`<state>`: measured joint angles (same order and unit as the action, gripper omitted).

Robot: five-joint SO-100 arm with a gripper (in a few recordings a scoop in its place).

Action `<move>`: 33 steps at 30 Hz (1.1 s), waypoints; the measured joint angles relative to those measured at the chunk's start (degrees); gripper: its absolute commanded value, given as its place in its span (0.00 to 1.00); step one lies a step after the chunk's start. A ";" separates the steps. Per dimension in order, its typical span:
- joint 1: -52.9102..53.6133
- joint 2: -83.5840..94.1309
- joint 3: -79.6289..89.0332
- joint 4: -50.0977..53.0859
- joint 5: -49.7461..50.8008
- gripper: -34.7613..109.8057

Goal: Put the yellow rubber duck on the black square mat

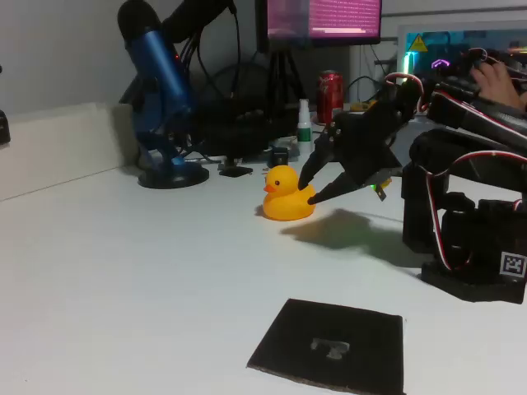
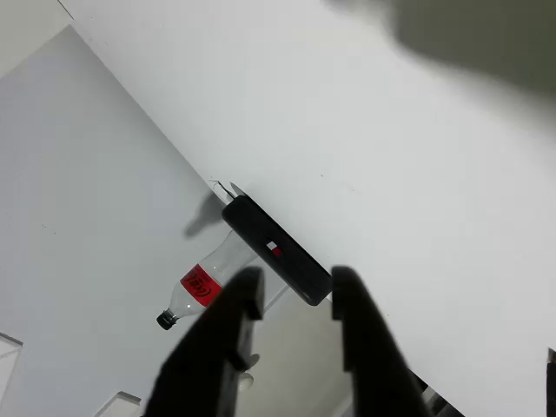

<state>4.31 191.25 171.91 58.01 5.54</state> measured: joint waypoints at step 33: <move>-0.18 -6.86 -0.70 -0.18 0.00 0.30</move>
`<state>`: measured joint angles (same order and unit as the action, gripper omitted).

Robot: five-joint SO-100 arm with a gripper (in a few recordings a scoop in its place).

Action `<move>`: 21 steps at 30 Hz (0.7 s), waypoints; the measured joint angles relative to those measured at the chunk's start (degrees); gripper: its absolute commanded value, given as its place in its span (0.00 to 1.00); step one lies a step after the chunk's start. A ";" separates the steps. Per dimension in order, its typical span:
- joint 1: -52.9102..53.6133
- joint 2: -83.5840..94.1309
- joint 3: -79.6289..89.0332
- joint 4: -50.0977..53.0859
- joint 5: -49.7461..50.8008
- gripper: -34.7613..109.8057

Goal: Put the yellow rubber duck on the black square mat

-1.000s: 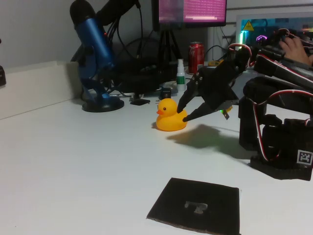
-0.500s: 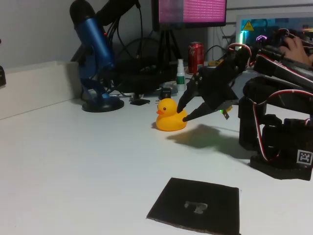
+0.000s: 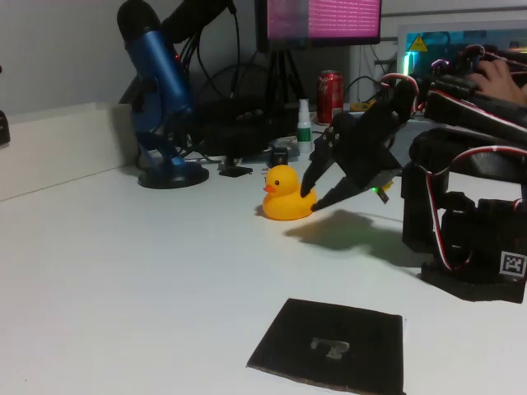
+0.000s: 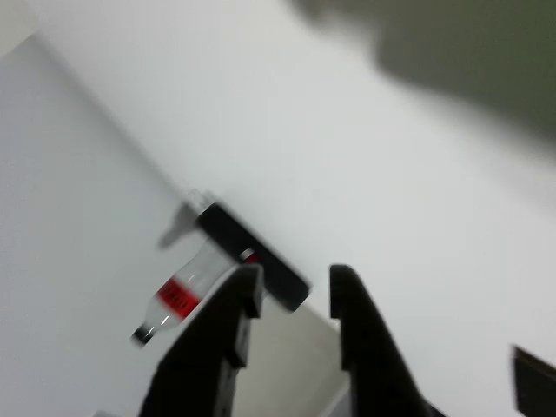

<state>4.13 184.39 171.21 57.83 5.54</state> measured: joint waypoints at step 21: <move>0.00 -32.87 -41.84 0.09 0.00 0.30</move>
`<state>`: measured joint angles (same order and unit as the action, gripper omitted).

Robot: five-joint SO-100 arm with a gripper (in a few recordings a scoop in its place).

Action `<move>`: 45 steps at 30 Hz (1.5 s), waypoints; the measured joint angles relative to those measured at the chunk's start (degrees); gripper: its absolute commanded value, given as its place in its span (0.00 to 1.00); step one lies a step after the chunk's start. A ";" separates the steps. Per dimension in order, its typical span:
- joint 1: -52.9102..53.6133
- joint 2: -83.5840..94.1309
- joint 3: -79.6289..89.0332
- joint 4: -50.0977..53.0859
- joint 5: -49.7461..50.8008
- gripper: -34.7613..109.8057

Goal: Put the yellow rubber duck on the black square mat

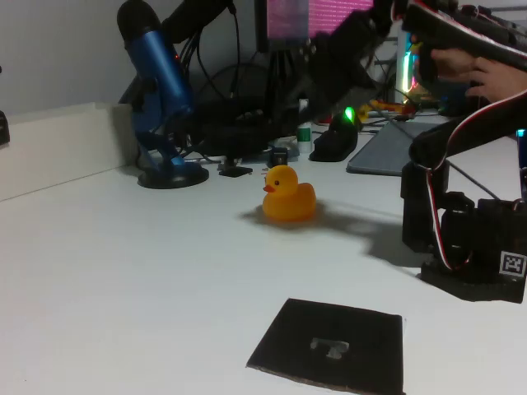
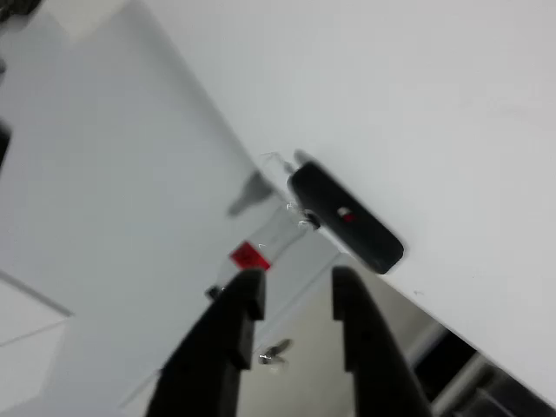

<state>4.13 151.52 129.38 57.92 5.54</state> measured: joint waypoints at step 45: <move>0.35 -37.62 -31.55 5.62 -0.97 0.30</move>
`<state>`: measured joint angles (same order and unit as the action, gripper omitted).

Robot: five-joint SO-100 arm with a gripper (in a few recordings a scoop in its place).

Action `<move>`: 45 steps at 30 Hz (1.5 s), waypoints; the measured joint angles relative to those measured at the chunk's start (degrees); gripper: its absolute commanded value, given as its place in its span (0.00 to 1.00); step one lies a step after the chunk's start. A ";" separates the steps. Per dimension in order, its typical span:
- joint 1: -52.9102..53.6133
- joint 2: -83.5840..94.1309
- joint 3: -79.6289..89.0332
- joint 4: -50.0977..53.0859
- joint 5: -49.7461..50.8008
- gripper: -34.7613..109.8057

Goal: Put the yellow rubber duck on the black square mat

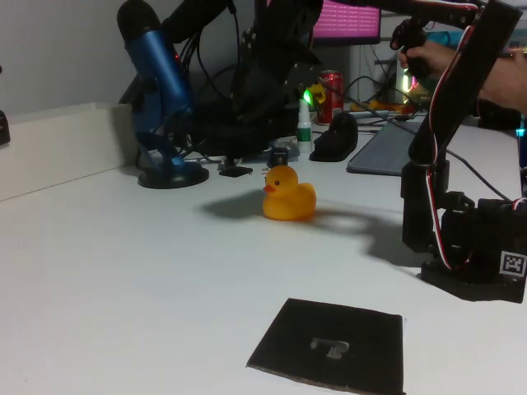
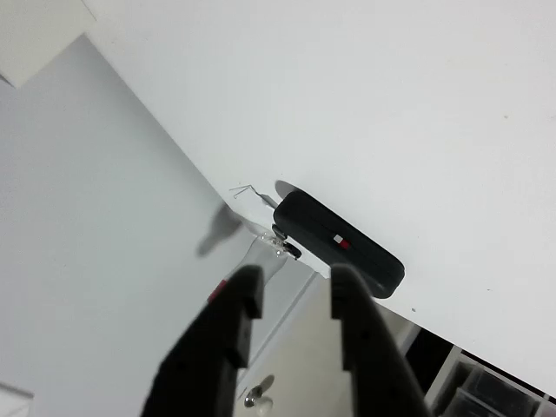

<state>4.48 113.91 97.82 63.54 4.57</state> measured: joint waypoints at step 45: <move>12.66 -4.13 10.55 0.09 -0.26 0.56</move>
<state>17.14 109.78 108.37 63.63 4.31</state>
